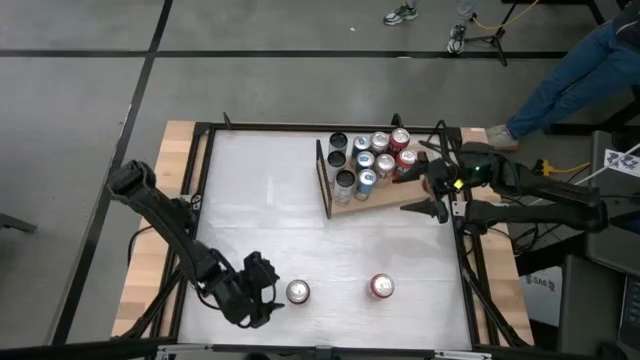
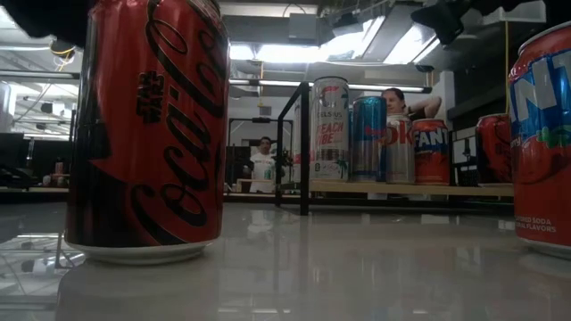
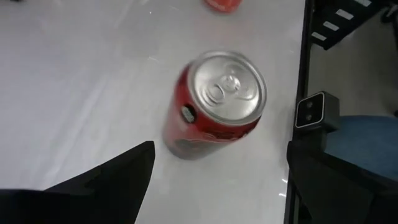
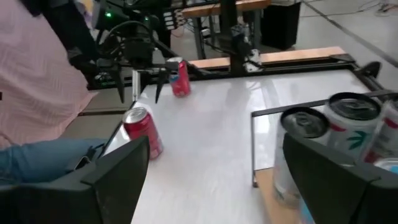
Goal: Place canned beverage on shelf
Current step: Put the red soda can on the shelf aligned with the other red soda can
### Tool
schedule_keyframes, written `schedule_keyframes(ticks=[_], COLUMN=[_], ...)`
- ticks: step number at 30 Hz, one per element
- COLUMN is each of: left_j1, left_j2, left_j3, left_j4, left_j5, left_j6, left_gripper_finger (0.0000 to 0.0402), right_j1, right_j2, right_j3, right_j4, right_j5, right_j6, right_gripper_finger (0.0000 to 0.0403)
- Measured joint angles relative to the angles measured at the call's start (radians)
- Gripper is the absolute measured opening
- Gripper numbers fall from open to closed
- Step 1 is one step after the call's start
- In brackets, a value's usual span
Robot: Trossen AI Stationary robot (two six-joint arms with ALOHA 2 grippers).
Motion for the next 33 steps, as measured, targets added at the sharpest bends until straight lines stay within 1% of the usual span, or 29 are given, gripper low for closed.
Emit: schedule_keyframes(ticks=[6, 14, 19, 25, 29, 33], left_j1=[-0.008, -0.005, -0.002, 0.025, 0.048, 0.068], left_j2=[0.109, 0.191, 0.244, 0.265, 0.265, 0.265], left_j3=[0.0, 0.0, 0.0, 0.0, 0.0, 0.0], left_j4=[0.096, 0.115, 0.184, 0.195, 0.196, 0.198], left_j5=[0.004, 0.004, 0.002, -0.015, -0.025, -0.025], left_j6=[-0.016, -0.094, -0.1, -0.096, -0.05, 0.002], left_gripper_finger=[0.0357, 0.0357, 0.0357, 0.0357, 0.0357, 0.0357], right_j1=[0.087, 0.172, 0.217, 0.267, 0.287, 0.293], right_j2=[0.028, 0.1, 0.154, 0.207, 0.23, 0.247], right_j3=[0.0, 0.0, 0.0, 0.0, 0.0, 0.0], right_j4=[0.001, 0.007, 0.021, 0.119, 0.162, 0.17], right_j5=[0.071, 0.138, 0.139, 0.138, 0.138, 0.138], right_j6=[0.0, -0.001, 0.0, -0.004, -0.005, -0.005], right_gripper_finger=[0.0356, 0.0356, 0.0356, 0.0356, 0.0356, 0.0356])
